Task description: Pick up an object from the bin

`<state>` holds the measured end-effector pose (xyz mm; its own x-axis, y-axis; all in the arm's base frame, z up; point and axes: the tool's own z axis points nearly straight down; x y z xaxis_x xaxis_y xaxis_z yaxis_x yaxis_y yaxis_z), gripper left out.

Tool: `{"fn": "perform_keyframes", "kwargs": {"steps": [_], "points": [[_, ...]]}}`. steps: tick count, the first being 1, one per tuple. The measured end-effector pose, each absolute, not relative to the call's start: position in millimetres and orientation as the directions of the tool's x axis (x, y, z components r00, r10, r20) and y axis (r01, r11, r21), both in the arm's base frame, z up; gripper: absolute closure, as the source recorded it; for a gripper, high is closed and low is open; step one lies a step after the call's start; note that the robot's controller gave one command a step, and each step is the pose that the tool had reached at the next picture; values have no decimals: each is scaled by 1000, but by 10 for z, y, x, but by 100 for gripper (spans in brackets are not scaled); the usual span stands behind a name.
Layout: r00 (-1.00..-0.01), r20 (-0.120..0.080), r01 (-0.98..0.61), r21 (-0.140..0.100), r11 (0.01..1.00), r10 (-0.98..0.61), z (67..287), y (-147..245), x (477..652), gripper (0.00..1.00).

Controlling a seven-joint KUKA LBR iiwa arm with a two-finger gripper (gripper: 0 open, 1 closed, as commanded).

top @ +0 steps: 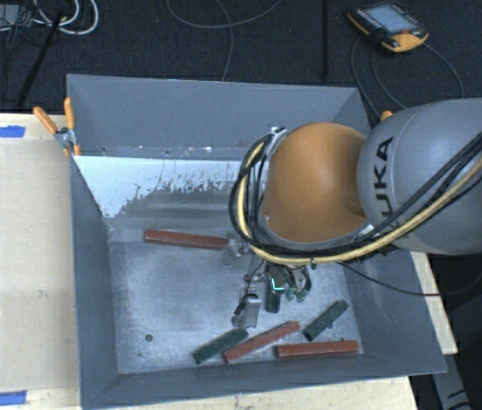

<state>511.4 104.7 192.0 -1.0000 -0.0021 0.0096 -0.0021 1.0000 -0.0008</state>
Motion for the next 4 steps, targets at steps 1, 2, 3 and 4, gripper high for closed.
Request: {"fn": "perform_keyframes", "kwargs": {"steps": [1,2,3,4], "points": [[-1000,2,2,0,1000,2,1959,1040,5132,0],[-999,-2,-51,0,999,-51,1212,639,4872,0],[-996,6,-85,0,996,-85,929,560,4816,0],[-971,1,-238,1,971,-238,1191,453,4748,0]]}}
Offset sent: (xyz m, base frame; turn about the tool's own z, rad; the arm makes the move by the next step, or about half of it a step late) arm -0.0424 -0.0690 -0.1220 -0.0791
